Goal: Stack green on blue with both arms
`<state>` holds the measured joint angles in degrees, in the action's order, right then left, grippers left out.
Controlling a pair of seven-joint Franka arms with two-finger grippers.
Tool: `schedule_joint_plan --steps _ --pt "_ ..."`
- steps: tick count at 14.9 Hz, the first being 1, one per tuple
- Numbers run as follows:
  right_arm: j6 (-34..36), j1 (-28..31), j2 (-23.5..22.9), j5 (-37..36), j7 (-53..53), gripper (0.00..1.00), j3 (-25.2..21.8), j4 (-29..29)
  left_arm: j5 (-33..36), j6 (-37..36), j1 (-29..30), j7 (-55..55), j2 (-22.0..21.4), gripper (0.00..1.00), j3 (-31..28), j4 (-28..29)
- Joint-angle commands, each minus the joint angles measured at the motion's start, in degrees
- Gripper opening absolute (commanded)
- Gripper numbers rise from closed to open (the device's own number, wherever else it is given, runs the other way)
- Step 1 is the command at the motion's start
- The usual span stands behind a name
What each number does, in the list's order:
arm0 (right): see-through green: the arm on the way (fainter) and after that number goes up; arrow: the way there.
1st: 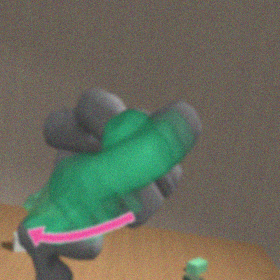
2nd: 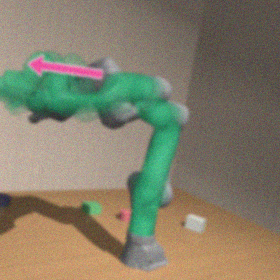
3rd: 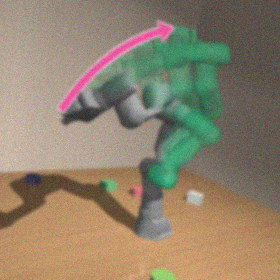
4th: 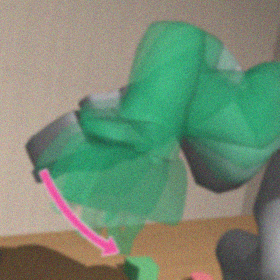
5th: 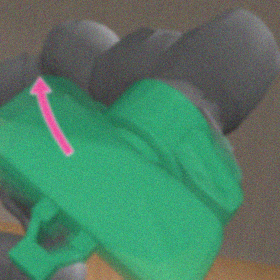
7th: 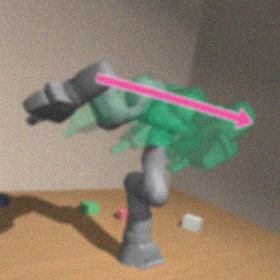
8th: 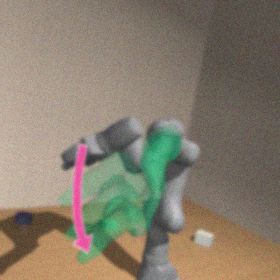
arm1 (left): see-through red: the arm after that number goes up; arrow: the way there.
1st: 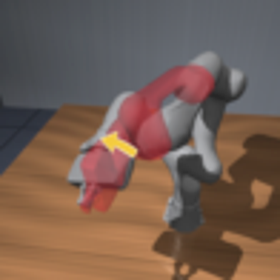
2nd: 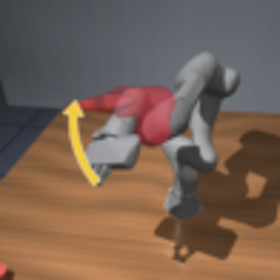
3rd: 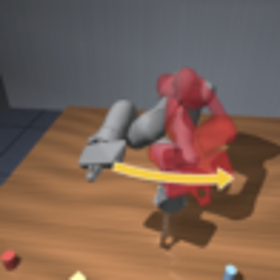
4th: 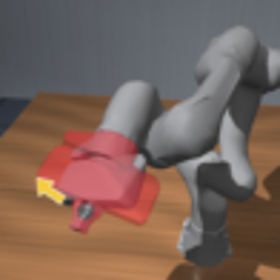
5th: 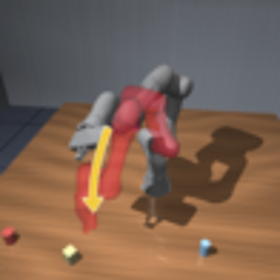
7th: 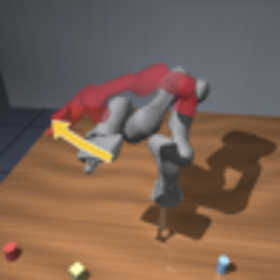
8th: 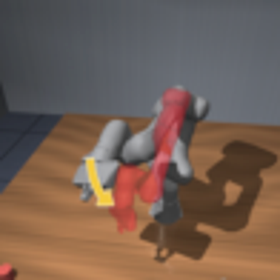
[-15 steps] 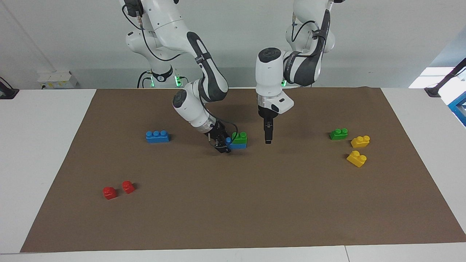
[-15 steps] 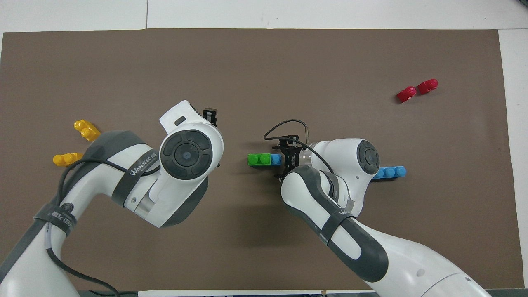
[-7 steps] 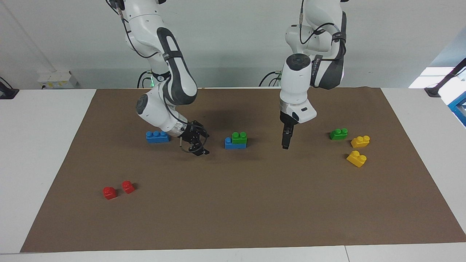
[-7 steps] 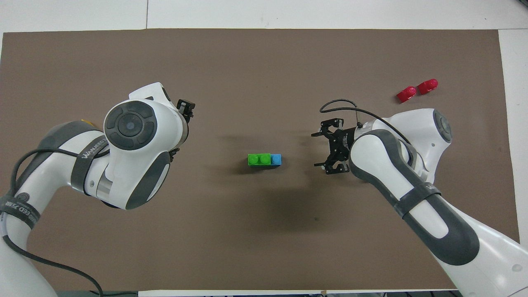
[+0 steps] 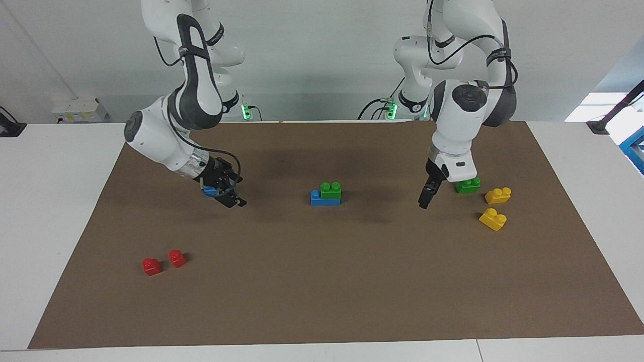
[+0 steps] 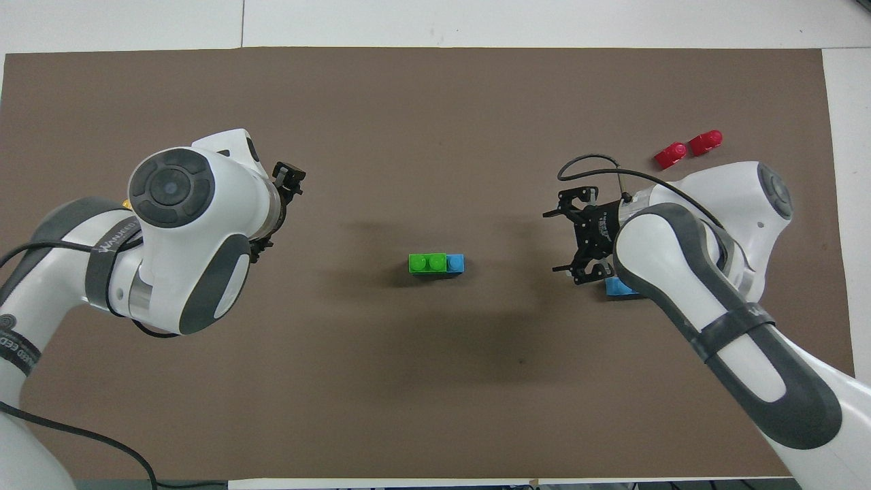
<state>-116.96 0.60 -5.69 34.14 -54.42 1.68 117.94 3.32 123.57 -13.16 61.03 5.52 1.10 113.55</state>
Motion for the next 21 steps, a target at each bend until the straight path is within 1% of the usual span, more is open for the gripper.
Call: schedule_joint_plan --steps 1,2,4,7,9,12,15,17,19,21 --pt "3.14 3.96 0.50 -6.60 9.28 0.98 0.78 -2.54 -1.03 -3.42 3.92 -10.19 -2.18 1.00 0.66 -0.34" --pt "3.05 4.84 1.20 -9.24 13.42 0.99 0.70 -2.89 -1.12 -4.47 4.72 -14.40 -2.44 1.00 0.57 -1.13" --pt "4.79 7.12 2.60 -12.85 17.83 0.98 0.70 -4.46 -1.73 -7.19 7.52 -23.01 -2.71 1.00 0.57 -3.15" --pt "8.06 7.48 3.92 -21.28 26.70 0.98 0.70 -8.24 -4.01 -13.07 11.48 -39.78 -3.59 1.00 0.22 -7.10" --pt "9.02 7.84 4.80 -23.32 34.60 0.98 0.61 -10.35 -4.28 -18.25 12.81 -46.76 -3.77 1.00 0.04 -11.22" --pt "12.79 7.75 7.17 -26.92 40.77 0.99 0.70 -13.16 -4.28 -23.54 12.90 -48.02 -3.85 1.00 -0.05 -15.45" --pt "18.07 7.48 7.97 -29.73 48.16 0.99 0.78 -20.44 -4.20 -29.86 12.73 -48.28 -3.85 1.00 0.13 -20.11" --pt "20.88 8.01 7.97 -29.92 53.77 0.99 0.70 -23.97 -4.02 -33.90 12.81 -50.81 -3.77 1.00 0.13 -23.36" --pt "24.74 8.19 8.24 -30.00 57.92 1.00 0.43 -26.08 -4.02 -36.46 13.25 -53.72 -3.85 1.00 -0.13 -24.43" --pt "25.81 8.28 9.03 -30.88 58.11 1.00 0.34 -26.18 -3.93 -37.52 13.16 -53.64 -3.85 1.00 -0.05 -24.78"
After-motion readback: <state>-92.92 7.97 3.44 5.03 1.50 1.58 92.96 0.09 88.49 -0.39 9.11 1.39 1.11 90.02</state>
